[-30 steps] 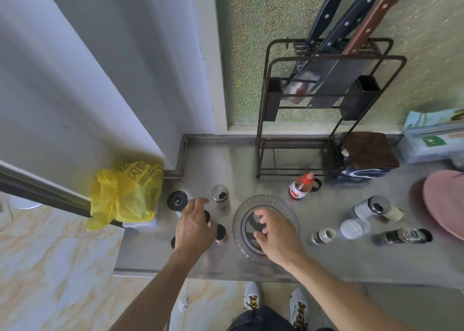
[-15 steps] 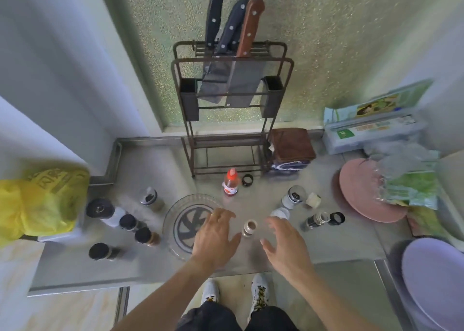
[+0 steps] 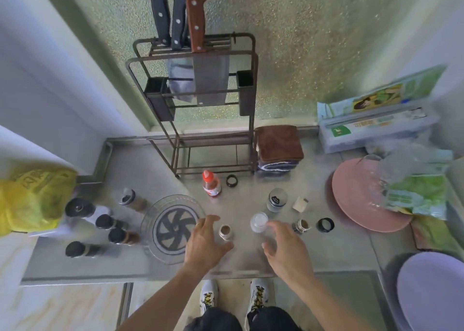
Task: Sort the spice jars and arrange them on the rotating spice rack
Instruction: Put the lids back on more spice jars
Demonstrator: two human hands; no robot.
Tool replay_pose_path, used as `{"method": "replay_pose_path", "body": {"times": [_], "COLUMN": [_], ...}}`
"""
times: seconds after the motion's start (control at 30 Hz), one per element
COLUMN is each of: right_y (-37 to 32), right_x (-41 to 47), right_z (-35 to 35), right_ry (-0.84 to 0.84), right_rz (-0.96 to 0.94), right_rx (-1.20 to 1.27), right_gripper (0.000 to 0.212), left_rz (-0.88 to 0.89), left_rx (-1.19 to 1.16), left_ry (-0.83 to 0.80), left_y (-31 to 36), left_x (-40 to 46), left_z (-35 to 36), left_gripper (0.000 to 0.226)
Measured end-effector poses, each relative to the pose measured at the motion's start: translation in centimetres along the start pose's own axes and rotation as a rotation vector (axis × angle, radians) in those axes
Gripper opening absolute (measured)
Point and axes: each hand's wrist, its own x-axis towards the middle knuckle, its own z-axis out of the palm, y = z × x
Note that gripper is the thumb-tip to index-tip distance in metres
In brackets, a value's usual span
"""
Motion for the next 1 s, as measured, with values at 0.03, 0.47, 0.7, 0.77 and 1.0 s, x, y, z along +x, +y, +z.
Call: {"method": "replay_pose_path", "body": {"times": [0.03, 0.47, 0.7, 0.77, 1.0], "right_y": [0.3, -4.9, -7.8, -8.0, -7.2], "right_x": [0.3, 10.0, 19.0, 20.4, 21.0], "right_z": [0.0, 2.6, 6.4, 7.1, 9.0], "right_ry": [-0.007, 0.062, -0.087, -0.123, -0.078], "right_rz": [-0.01, -0.178, -0.183, -0.183, -0.199], "right_rx": [-0.004, -0.041, -0.355, -0.424, -0.487], "right_gripper": [0.043, 0.043, 0.043, 0.042, 0.028], "left_rz": [-0.003, -0.029, 0.033, 0.051, 0.061], "left_rx": [0.005, -0.094, -0.185, -0.213, -0.34], "left_ry": [-0.001, 0.121, 0.252, 0.266, 0.245], "left_y": [0.2, -0.5, -1.3, -1.3, -1.6], "left_x": [0.0, 2.2, 3.3, 3.8, 4.5], "left_z": [0.2, 3.7, 2.0, 1.3, 0.5], "left_gripper": [0.074, 0.032, 0.02, 0.02, 0.024]}}
